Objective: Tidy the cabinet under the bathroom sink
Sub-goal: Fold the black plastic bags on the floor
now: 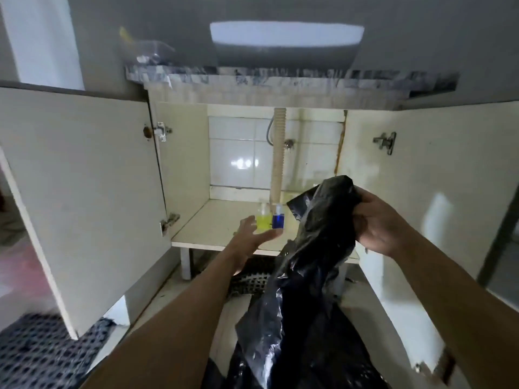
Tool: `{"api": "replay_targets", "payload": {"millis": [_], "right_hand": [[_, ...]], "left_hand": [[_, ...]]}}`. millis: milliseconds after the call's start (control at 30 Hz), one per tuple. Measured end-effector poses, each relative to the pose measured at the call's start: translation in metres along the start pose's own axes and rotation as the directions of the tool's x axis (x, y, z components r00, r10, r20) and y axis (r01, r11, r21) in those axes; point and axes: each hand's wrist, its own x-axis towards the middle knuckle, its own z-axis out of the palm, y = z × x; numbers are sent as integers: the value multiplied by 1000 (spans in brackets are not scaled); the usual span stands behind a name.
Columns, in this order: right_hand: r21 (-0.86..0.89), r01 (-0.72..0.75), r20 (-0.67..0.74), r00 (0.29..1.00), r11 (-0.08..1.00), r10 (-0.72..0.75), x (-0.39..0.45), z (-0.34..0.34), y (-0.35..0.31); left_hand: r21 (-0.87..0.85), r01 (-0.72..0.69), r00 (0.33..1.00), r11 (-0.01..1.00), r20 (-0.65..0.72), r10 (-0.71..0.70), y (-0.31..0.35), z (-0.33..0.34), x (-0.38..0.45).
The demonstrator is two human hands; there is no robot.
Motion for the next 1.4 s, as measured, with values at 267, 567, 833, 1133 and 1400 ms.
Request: {"api": "replay_targets", "payload": {"millis": [267,567,833,1133,1400], "right_hand": [[-66,1,25,1000,998,0,-3,-9,2],[-118,110,-106,987,987,-123,-12,-31,-10],[-447,-287,-468,882,847,51,0,-56,18],[-863,-301,-258,953,406,160,22,0,7],[-861,-248,17,858,444,513,29,29,54]], "left_hand": [[139,312,826,940,450,-340,-20,53,5],[124,232,943,965,215,-254,1,13,-2],[-5,38,999,999,35,-38,11,-24,-11],[434,-382,924,816,181,336,38,-13,-18],[605,-435,894,667,380,238,49,-1,-30]]}}
